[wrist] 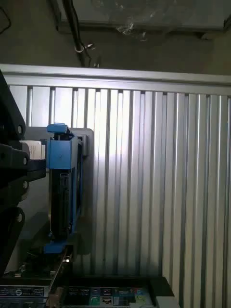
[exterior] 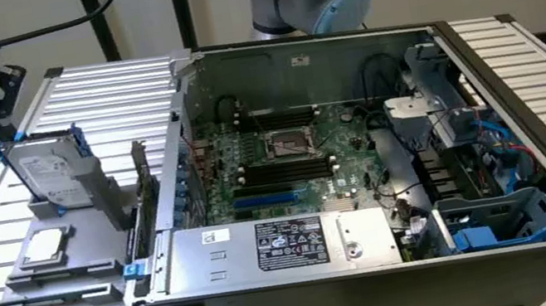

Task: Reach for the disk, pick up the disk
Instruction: 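Reach for the disk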

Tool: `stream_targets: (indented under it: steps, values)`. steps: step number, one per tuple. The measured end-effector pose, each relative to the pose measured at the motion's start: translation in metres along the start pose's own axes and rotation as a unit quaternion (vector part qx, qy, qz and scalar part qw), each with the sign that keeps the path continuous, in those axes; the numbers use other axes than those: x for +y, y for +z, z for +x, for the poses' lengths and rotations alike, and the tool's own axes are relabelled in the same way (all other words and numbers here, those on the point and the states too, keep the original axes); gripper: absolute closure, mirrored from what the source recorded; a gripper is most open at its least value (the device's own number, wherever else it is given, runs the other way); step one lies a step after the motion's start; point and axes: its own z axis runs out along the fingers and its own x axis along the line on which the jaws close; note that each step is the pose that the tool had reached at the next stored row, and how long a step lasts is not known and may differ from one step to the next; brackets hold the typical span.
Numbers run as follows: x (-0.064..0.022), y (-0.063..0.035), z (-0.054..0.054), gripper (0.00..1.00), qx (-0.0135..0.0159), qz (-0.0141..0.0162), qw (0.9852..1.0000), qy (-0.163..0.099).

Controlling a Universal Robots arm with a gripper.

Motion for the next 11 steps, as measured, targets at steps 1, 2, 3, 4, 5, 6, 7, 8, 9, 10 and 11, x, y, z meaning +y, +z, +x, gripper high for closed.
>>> stream_targets:
  steps: [1, 2, 3, 4, 5, 6, 7, 8, 9, 10, 11]
  values:
    - [0.0000, 0.0000, 0.0000, 0.89, 0.0000, 0.0000, 1.0000, 0.000]
    - [0.0000, 0.0000, 0.0000, 0.89, 0.0000, 0.0000, 1.0000, 0.000]
    - [0.0000, 0.0000, 0.0000, 0.89, 0.0000, 0.0000, 1.0000, 0.000]
    - [0.0000, 0.0000, 0.0000, 0.89, 0.0000, 0.0000, 1.0000, 0.000]
    - [0.0000, 0.0000, 0.0000, 0.89, 0.0000, 0.0000, 1.0000, 0.000]
    - [0.0000, 0.0000, 0.0000, 0.89, 0.0000, 0.0000, 1.0000, 0.000]
    - [0.0000, 0.0000, 0.0000, 0.89, 0.0000, 0.0000, 1.0000, 0.000]
    - [0.0000, 0.0000, 0.0000, 0.89, 0.0000, 0.0000, 1.0000, 0.000]
    - [0.0000, 0.0000, 0.0000, 0.89, 0.0000, 0.0000, 1.0000, 0.000]
    - [0.0000, 0.0000, 0.0000, 0.89, 0.0000, 0.0000, 1.0000, 0.000]
    - [0.0000, 0.0000, 0.0000, 0.89, 0.0000, 0.0000, 1.0000, 0.000]
